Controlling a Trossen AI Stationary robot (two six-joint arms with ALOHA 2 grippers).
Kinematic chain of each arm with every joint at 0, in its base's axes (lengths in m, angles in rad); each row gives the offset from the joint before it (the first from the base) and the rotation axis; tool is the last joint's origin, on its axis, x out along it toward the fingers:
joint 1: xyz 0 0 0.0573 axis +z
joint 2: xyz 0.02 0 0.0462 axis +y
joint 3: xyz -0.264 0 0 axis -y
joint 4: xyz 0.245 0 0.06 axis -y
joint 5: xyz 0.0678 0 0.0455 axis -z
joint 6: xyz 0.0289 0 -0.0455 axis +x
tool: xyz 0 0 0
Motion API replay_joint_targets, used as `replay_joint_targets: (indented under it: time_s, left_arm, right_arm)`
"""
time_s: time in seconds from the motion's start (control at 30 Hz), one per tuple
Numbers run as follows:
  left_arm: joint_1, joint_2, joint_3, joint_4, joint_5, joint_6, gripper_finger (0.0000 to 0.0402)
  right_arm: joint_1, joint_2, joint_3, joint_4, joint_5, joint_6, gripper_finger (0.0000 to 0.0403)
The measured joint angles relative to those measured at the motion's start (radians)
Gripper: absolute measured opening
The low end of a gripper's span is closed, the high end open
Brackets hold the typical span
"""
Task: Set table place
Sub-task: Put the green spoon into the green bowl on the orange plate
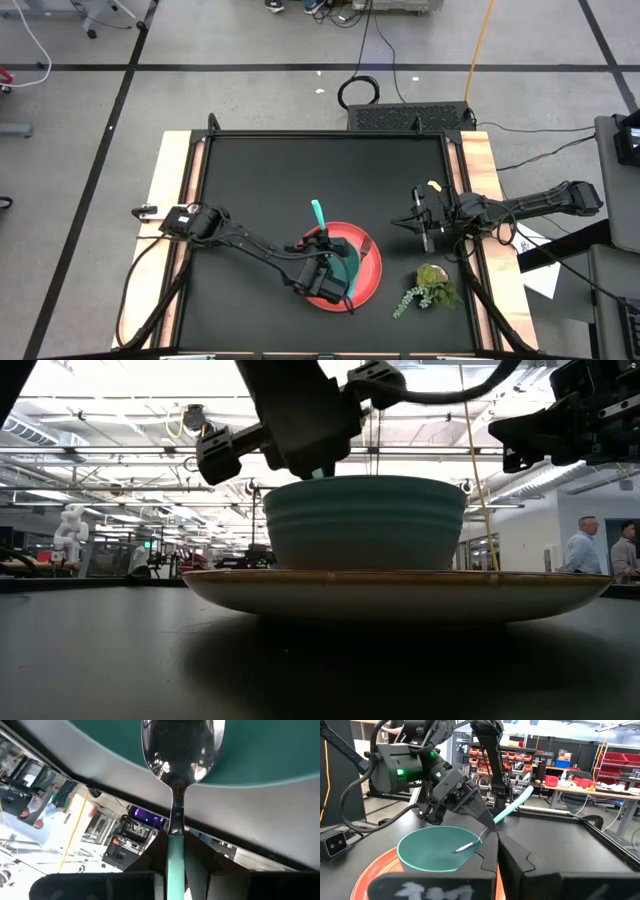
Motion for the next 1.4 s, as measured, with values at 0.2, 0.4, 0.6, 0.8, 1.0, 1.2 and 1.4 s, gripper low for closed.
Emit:
replay_joint_targets:
  time_s: [0.2, 0.4, 0.6, 0.8, 1.0, 1.2, 1.4]
  left_arm:
    - [-0.023, 0.0, 0.0, 0.077, 0.0, 0.075, 0.0037]
    - [-0.043, 0.0, 0.0, 0.18, 0.029, 0.14, 0.0037]
    - [-0.045, 0.0, 0.0, 0.192, 0.052, 0.152, 0.0037]
    - [-0.047, 0.0, -0.009, 0.23, 0.051, 0.198, 0.0037]
    - [-0.049, 0.0, -0.067, 0.293, 0.021, 0.239, 0.0037]
    - [-0.049, 0.0, -0.084, 0.308, 0.016, 0.241, 0.0037]
    - [-0.054, 0.0, -0.085, 0.333, 0.039, 0.339, 0.0037]
  right_arm:
    - [0.0, 0.0, 0.0, 0.0, 0.0, -0.001, 0.0]
    - [0.0, 0.0, 0.0, 0.0, 0.0, -0.001, 0.0]
    - [0.0, 0.0, 0.0, 0.0, 0.0, 0.001, 0.0]
    - [0.0, 0.0, 0.0, 0.0, 0.0, 0.001, 0.0]
    - [0.0, 0.0, 0.0, 0.0, 0.0, 0.002, 0.0]
    - [0.0, 0.0, 0.0, 0.0, 0.0, 0.002, 0.0]
    - [0.0, 0.0, 0.0, 0.001, 0.0, 0.0, 0.0]
